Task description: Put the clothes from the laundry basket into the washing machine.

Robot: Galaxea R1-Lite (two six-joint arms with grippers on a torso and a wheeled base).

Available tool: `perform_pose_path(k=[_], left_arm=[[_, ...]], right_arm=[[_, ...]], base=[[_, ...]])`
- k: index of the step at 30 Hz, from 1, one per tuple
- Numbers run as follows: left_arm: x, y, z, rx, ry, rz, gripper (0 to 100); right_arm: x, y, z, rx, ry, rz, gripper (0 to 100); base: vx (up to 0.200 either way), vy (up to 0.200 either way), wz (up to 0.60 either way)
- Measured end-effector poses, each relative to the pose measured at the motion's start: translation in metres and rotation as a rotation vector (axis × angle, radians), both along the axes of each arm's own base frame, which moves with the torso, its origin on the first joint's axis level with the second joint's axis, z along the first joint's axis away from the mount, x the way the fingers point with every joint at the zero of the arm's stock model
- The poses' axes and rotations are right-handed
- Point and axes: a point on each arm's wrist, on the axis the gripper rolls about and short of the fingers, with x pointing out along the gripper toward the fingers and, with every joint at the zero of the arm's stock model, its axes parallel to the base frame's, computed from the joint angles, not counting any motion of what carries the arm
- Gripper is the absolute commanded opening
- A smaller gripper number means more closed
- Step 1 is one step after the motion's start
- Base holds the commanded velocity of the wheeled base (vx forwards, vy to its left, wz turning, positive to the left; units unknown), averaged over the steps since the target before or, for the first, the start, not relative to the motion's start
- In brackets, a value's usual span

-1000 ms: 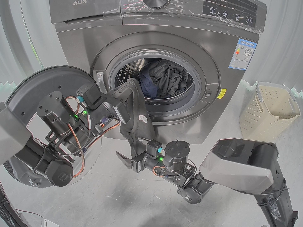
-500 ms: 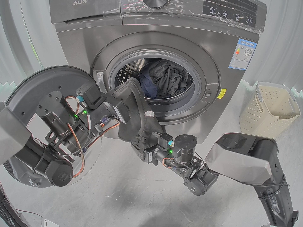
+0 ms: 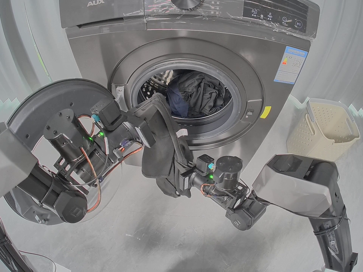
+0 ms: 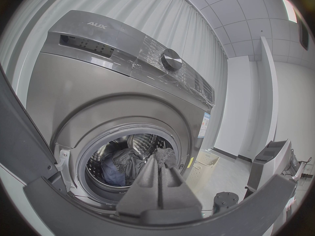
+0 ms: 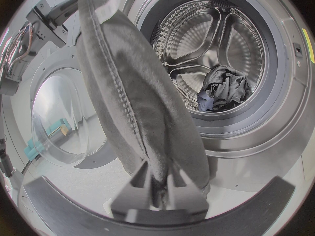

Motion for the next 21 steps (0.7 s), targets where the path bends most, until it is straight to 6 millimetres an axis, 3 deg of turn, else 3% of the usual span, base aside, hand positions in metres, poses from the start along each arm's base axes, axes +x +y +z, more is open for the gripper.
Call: perform_pose_path(k=[5,10,21], left_arm=[[0.001,0.001,-0.001,0.001,0.001,0.003,0],[0.001,0.002,-0.001,0.002,0.002,0.006,0],[0.001,0.008,-0.004,0.016,0.008,0.0,0]], right_arm=[[-0.012,-0.01,0.012,-0.01,0.011,0.001,0],[-0.023,-0.032,0.028,-0.031,0.02,-0.018,0],[-0.05,-0.12,0.089,-0.012,-0.069,-0.085,0]], base=[[0.0,0.0,0.0],[0.0,0.0,0.0],[0.0,0.0,0.0]])
